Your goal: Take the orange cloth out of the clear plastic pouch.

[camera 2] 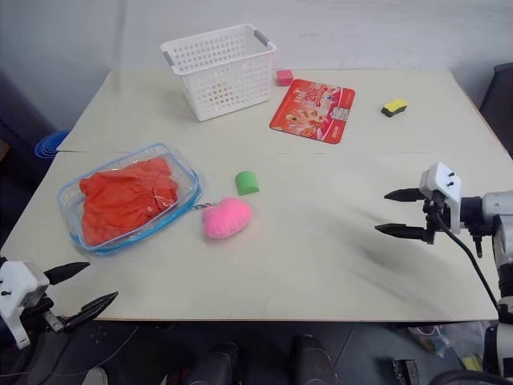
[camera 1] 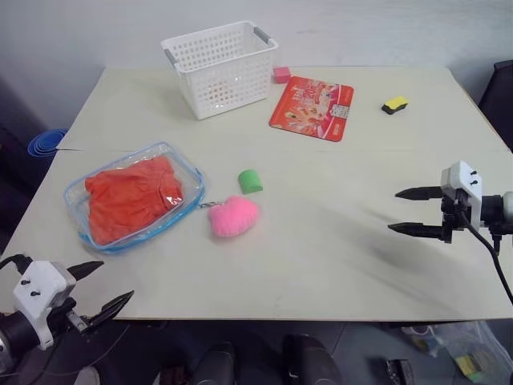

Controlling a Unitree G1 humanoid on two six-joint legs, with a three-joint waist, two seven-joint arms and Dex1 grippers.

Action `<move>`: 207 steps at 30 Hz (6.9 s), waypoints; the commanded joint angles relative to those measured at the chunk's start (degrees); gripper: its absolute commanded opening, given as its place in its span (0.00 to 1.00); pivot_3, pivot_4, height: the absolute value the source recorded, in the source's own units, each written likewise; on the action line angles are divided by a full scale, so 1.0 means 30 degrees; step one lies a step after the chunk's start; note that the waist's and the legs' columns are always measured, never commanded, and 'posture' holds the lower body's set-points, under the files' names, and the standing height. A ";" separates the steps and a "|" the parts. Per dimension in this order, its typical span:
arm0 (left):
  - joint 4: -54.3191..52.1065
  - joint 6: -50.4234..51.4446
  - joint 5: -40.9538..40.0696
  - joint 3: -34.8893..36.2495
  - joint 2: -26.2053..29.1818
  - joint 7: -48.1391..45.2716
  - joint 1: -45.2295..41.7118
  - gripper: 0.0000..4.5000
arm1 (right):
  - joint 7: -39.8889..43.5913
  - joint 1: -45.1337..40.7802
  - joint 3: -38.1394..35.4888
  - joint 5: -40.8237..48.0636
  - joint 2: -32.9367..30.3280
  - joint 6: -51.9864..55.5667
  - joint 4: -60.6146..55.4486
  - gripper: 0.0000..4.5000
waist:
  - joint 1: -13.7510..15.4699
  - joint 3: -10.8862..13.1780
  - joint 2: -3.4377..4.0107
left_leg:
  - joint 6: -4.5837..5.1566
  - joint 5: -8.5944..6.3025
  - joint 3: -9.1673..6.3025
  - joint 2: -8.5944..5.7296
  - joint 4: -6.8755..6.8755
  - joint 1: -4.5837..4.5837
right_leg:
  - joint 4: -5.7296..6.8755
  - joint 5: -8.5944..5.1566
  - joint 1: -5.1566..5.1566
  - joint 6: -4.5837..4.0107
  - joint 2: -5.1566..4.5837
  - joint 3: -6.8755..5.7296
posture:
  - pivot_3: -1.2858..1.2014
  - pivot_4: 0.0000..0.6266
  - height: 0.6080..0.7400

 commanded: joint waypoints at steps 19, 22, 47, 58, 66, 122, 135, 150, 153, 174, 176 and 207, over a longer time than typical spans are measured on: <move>-0.1330 0.1447 -0.2101 -0.0306 0.0032 0.0036 -0.0823 1.00 | -0.0689 0.0117 -0.0631 0.0778 0.0061 0.1971 -0.1920 0.99 | 0.0015 0.0000 0.0000 | 0.0000 0.0000 -0.0002 0.0001 0.0000 -0.0002 | 0.0003 0.0000 0.0000 0.0000 -0.0001 0.0000 | 0.52 0.24 1.00; -0.2234 0.2828 -0.3313 -0.0347 0.0239 0.0542 -0.1182 1.00 | -0.1320 0.0190 -0.0639 0.0885 0.0395 0.2125 -0.2855 0.99 | -0.0008 0.0000 0.0000 | -0.0003 0.0002 -0.0003 0.0004 0.0003 -0.0001 | 0.0010 0.0001 0.0000 0.0001 0.0000 0.0001 | 0.52 0.24 1.00; -0.2655 0.7226 -0.6345 -0.1766 0.2632 0.5231 -0.8146 1.00 | -1.4789 -0.9031 0.6405 -0.6784 1.5167 -0.2295 0.5523 0.99 | -0.0614 -0.0004 -0.0010 | -0.0071 0.0046 -0.0061 -0.0041 0.0008 -0.0034 | 0.0220 0.0002 -0.0093 0.0004 0.0007 0.0003 | 0.52 0.24 1.00; -0.2639 0.7062 -0.6197 -0.2294 0.2650 0.5716 -0.8406 1.00 | -1.5212 -1.0532 0.6198 -0.7181 1.7551 -0.3619 1.0010 0.87 | -0.1029 -0.0005 -0.0009 | -0.0085 0.0055 -0.0063 -0.0030 0.0006 -0.0026 | 0.0247 0.0002 -0.0094 0.0003 0.0011 0.0003 | 0.52 0.24 1.00; -0.2828 0.7191 -0.6351 -0.2536 0.2642 0.5954 -0.8585 1.00 | -1.5663 -1.0906 0.5754 -0.7368 1.7395 -0.4180 1.0677 0.35 | -0.1045 -0.0004 -0.0009 | -0.0090 0.0057 -0.0063 -0.0028 0.0004 -0.0019 | 0.0255 0.0002 -0.0094 0.0003 0.0013 0.0006 | 0.52 0.24 1.00; -0.4174 0.9390 0.5985 -0.5351 0.5913 0.8357 -0.4713 1.00 | -0.0130 -0.2857 0.1521 0.9061 0.1234 1.1498 -1.5545 0.99 | 0.0306 0.0100 -0.0153 | -0.0045 -0.0114 0.0310 0.0222 -0.0036 0.0104 | -0.0008 0.0031 -0.0090 0.0046 0.0246 0.0367 | 0.52 0.24 1.00; 0.0887 0.3697 0.9630 -0.8933 0.5580 0.8106 -0.6457 1.00 | -0.0767 -0.2900 0.1750 0.8637 0.1912 1.1230 -1.5137 0.99 | 0.0494 0.0089 -0.0167 | -0.0053 -0.0125 0.0226 0.0195 -0.0011 -0.0126 | 0.0019 0.0041 -0.0305 0.0024 0.0221 0.0287 | 0.52 0.24 1.00; 0.3959 0.0585 1.0805 -0.9706 0.5017 0.7201 -0.8193 0.05 | -0.2365 -0.1419 0.1148 0.6915 0.1752 0.9432 -1.4288 1.00 | 0.0459 0.0088 -0.0166 | -0.0072 -0.0094 0.0258 0.0199 0.0017 -0.0113 | 0.0071 0.0042 -0.0317 0.0024 0.0228 0.0305 | 0.52 0.24 1.00; 0.4976 -0.2109 1.1205 -1.0394 0.5240 0.6899 -0.9066 0.00 | -0.2997 -0.0919 0.0880 0.6520 0.1726 0.9243 -1.4111 1.00 | 0.0511 0.0088 -0.0166 | -0.0072 -0.0094 0.0260 0.0198 0.0022 -0.0113 | 0.0075 0.0042 -0.0317 0.0025 0.0228 0.0303 | 0.52 0.24 1.00; 1.1489 -0.7570 1.4707 -2.0303 -0.2461 0.1952 -2.2144 0.00 | -0.4290 0.6193 -0.4271 0.5425 -0.1545 0.8318 -1.5112 1.00 | 0.0586 0.0085 -0.0161 | 0.0061 -0.0103 0.0309 0.0065 0.0357 -0.0324 | 0.0350 0.0100 -0.0413 0.0134 0.0263 0.0165 | 0.52 0.24 1.00; 1.0558 -0.5092 1.5063 -2.0543 -0.3569 0.1937 -2.2221 0.00 | -0.4360 0.6653 -0.5144 0.5508 -0.1836 0.8305 -1.4871 1.00 | 0.0506 0.0085 -0.0160 | 0.0103 -0.0095 0.0351 0.0039 0.0358 -0.0311 | 0.0347 0.0128 -0.0413 0.0185 0.0266 0.0206 | 0.52 0.24 1.00; 0.1190 0.4882 0.9245 -1.5989 -0.2938 -0.2085 -1.9870 0.89 | -0.4019 0.6550 -0.3180 0.2618 -0.2059 0.4101 -1.3176 1.00 | 0.0465 0.0085 -0.0161 | 0.0113 -0.0089 0.0339 0.0080 0.0482 -0.0319 | 0.0342 0.0155 -0.0391 0.0233 0.0204 0.0438 | 0.52 0.24 1.00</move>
